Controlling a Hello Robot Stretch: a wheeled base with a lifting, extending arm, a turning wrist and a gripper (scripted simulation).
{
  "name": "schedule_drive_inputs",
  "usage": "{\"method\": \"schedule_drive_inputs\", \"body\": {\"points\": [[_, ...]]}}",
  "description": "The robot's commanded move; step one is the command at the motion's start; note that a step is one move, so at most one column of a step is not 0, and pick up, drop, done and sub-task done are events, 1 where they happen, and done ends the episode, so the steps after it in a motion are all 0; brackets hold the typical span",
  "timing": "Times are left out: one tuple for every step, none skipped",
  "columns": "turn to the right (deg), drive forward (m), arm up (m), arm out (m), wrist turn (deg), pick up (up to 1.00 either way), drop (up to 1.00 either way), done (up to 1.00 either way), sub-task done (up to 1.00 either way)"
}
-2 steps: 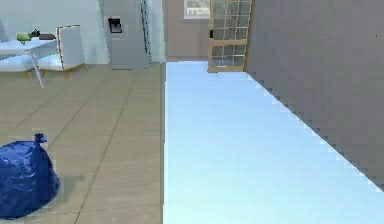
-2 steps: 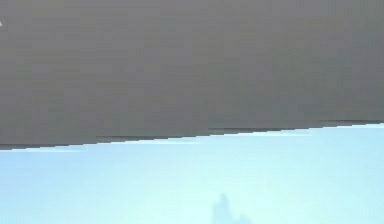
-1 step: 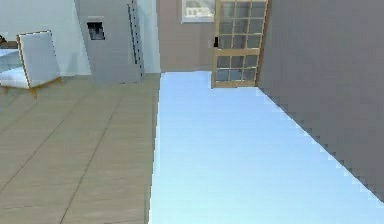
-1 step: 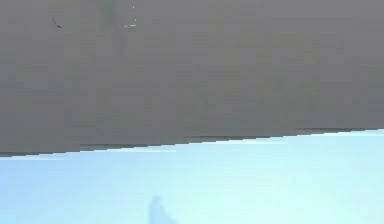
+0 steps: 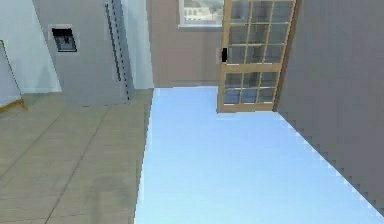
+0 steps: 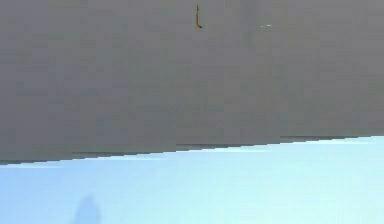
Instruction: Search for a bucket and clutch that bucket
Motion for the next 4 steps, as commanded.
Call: {"method": "schedule_drive_inputs", "body": {"points": [[0.0,1.00,0.00,0.00,0.0,0.00,0.00,0.00,0.00],[0.0,1.00,0.00,0.00,0.0,0.00,0.00,0.00,0.00],[0.0,0.90,0.00,0.00,0.0,0.00,0.00,0.00,0.00],[45.0,0.00,0.00,0.00,0.0,0.00,0.00,0.00,0.00]]}}
